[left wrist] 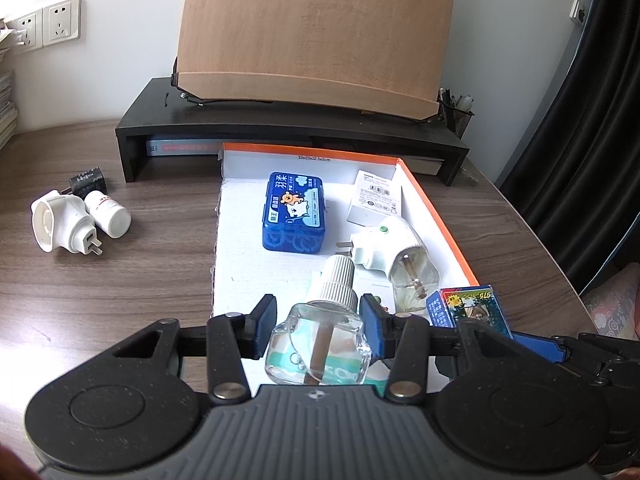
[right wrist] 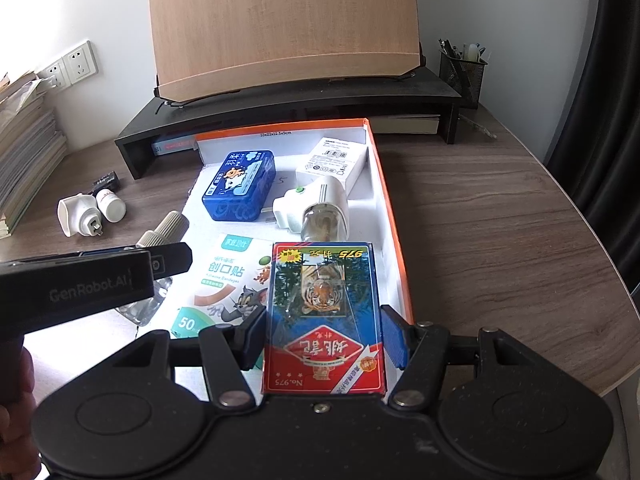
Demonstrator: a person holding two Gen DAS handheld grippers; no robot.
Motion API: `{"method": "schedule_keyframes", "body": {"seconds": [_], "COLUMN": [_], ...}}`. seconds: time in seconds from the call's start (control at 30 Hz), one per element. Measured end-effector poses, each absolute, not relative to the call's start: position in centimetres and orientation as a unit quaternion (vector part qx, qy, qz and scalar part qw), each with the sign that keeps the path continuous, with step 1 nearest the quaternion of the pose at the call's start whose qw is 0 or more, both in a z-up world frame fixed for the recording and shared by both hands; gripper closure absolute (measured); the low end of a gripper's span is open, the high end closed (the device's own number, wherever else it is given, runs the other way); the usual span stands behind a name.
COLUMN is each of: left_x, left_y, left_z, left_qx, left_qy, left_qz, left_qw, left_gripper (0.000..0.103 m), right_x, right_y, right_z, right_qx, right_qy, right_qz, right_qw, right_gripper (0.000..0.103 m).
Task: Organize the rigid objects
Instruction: 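Carry the refill bottle with left tool while right tool carries the card box over the box, then lower the refill bottle and card box into the box and open both tools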
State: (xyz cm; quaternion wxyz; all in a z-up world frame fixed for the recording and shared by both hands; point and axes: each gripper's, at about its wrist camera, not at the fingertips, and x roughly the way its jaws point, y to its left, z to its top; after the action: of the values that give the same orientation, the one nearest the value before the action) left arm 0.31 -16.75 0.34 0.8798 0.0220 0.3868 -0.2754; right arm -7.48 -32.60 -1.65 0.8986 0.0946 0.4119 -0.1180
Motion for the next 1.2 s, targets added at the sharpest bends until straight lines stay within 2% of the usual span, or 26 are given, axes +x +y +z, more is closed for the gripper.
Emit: {"method": "schedule_keyframes", "body": {"seconds": [0.67, 1.2], "left_x": [1.9, 5.4], "left_y": [-17.4, -21.8], "left_z": [-0.3, -0.5], "left_qx": [0.022, 0.038], "left_qy": [0.395, 0.396], "left_qz": [-0.28, -0.303], "left_qw": [0.875, 0.866], "left_gripper": [0.057, 0.057], "right_x": [-6.6, -6.9], "right_y": [-33.2, -34.7], "right_z": [-2.8, -1.1], "right_qx": [0.097, 0.095], "right_qy": [0.435, 0.39], "right_qz": [-0.119, -0.146], "right_qw": [0.887, 0.904], "right_gripper": [0.031, 0.028]}}
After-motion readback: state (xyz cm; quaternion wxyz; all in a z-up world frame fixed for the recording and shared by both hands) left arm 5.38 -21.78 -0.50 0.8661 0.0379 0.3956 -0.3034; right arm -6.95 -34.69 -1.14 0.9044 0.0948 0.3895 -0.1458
